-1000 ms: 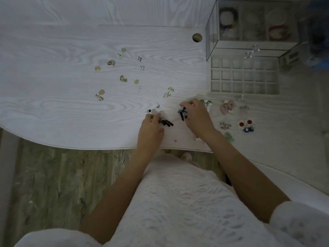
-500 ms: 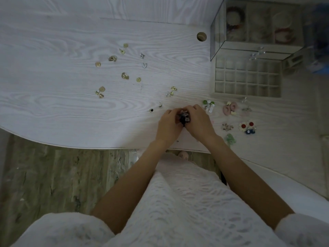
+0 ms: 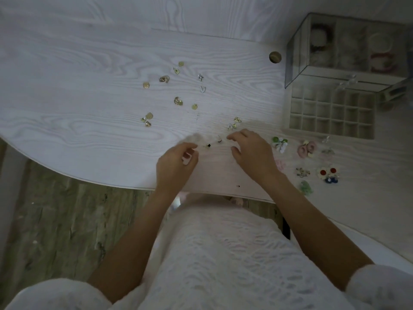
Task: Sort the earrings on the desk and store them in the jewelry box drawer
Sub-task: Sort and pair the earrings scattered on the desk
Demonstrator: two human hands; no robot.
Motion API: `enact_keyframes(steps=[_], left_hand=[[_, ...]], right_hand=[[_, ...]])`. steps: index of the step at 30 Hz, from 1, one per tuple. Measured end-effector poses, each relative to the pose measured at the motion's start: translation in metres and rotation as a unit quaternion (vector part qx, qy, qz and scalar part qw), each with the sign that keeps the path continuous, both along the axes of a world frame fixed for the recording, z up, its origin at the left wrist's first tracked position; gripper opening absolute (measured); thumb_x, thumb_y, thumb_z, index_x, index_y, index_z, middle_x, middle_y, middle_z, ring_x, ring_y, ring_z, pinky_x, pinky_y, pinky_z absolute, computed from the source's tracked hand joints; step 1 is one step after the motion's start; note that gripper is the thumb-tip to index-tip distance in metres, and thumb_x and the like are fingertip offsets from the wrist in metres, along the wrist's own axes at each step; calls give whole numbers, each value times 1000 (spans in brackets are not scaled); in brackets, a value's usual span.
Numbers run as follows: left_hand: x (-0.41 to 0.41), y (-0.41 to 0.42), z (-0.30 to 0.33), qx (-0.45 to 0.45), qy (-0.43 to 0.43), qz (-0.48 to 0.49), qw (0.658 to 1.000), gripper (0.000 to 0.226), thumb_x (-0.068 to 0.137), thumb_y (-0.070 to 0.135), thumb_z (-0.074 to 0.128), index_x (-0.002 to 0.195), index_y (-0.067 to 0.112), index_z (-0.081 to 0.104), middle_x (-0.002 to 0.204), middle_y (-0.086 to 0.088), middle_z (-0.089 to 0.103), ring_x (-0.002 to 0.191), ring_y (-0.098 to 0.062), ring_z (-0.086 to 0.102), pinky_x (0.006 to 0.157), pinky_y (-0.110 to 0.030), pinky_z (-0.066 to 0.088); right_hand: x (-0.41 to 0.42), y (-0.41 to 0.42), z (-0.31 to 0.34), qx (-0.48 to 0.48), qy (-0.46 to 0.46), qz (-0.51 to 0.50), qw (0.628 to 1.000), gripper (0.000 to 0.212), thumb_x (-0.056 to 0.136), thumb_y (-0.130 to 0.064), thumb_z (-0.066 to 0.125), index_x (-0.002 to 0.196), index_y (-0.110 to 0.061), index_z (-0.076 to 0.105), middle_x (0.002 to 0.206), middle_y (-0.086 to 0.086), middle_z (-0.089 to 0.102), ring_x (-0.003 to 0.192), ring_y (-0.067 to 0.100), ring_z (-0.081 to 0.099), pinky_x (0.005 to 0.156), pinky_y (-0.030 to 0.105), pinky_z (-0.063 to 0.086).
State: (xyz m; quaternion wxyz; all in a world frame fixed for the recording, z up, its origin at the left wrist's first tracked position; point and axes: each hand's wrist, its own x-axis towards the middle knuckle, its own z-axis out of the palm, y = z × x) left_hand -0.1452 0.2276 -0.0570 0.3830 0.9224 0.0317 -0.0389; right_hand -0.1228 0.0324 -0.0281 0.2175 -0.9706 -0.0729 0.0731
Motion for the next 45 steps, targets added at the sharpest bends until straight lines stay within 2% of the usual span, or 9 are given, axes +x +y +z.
enact_keyframes(steps=[4,8,15,21,28,32,36,41,45], left_hand=[[17,-1,-14,33,13,-34,999,24,81,28,67,103,18,64,92,3,66,82,-14,58,70,-29,48],[25,-17,-23,49,19,-60,997,25,82,31,66,103,19,64,100,1,63,90,-15,55,67,-25,42],[35,-11,-26,82,-6,-64,995,6,82,30,65,87,28,67,87,7,64,80,-12,60,57,-25,45],[46,25,-27,53,21,-46,997,9,81,24,64,90,27,67,90,9,65,80,-9,60,64,-26,49],[57,55,-23,26,-20,-44,998,14,84,20,64,97,20,68,90,4,68,68,-4,55,63,-24,48],[76,67,-17,25,-43,-16,999,16,86,27,59,98,19,67,88,5,67,73,-10,58,65,-27,49],[88,88,-20,43,-54,68,995,23,83,19,62,106,17,63,97,-2,65,86,-19,57,71,-26,42],[79,111,-25,20,28,114,993,38,78,28,71,113,18,58,103,0,57,89,-13,52,74,-23,36],[76,115,-30,25,37,97,994,33,77,30,71,106,20,62,97,1,59,89,-13,54,75,-22,37]], right_hand=[[22,26,-20,-11,17,13,1000,22,84,-12,61,106,-10,62,105,9,63,95,26,57,68,25,35],[32,36,-34,-14,45,1,999,13,84,-11,61,96,-7,60,97,11,60,82,26,57,63,27,35],[39,41,-41,0,30,-5,1000,8,86,-2,54,90,-4,61,92,13,60,77,27,55,61,28,35],[39,44,-44,29,28,-22,999,10,86,-1,54,91,-1,63,91,15,60,77,26,55,64,30,39],[44,55,-46,69,36,-49,996,7,84,0,57,87,-1,64,90,14,59,76,23,55,66,25,38],[48,57,-47,68,40,-65,995,6,85,-3,58,86,-3,63,90,11,58,73,17,51,65,24,35],[50,58,-49,47,34,-70,996,7,87,-7,57,88,-6,63,90,10,59,73,21,54,63,25,36],[48,65,-52,75,26,-73,994,8,85,-2,57,90,-2,64,93,13,59,74,21,54,67,32,45],[48,67,-54,92,16,-71,993,8,82,1,59,87,-2,64,90,14,59,71,19,53,65,30,45]])
